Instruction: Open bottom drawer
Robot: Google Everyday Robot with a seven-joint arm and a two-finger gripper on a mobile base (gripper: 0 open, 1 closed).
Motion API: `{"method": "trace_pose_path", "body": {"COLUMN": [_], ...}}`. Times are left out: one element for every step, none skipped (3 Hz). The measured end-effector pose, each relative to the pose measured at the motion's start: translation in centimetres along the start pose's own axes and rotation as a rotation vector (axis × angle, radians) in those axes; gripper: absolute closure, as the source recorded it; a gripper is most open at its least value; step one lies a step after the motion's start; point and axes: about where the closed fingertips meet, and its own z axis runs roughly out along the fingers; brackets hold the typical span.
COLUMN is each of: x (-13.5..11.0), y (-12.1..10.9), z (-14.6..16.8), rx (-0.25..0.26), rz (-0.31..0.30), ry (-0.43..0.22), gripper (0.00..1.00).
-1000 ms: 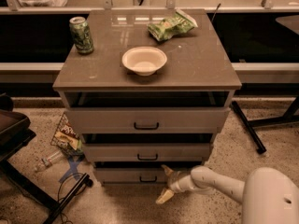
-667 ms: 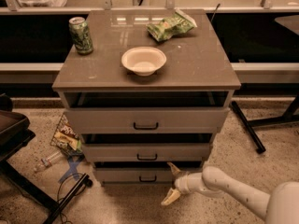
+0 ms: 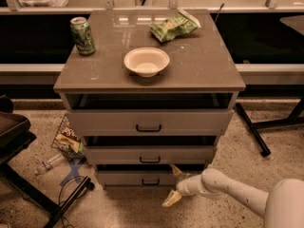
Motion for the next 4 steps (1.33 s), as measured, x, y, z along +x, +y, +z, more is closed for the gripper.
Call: {"method": "trace_pose_path", "body": {"x": [0.4, 0.8, 0.8, 1.0], "y": [-2.2, -1.6, -1.6, -1.3], "z": [2.1, 3.0, 3.0, 4.3], "rx": [0.054, 0.038, 0.038, 0.012], "rz": [-0.039, -0.038, -0.038, -0.043], "ry": [0.122, 0.137, 0.137, 0.143], "gripper": [0.0, 0.0, 0.0, 0.0]}}
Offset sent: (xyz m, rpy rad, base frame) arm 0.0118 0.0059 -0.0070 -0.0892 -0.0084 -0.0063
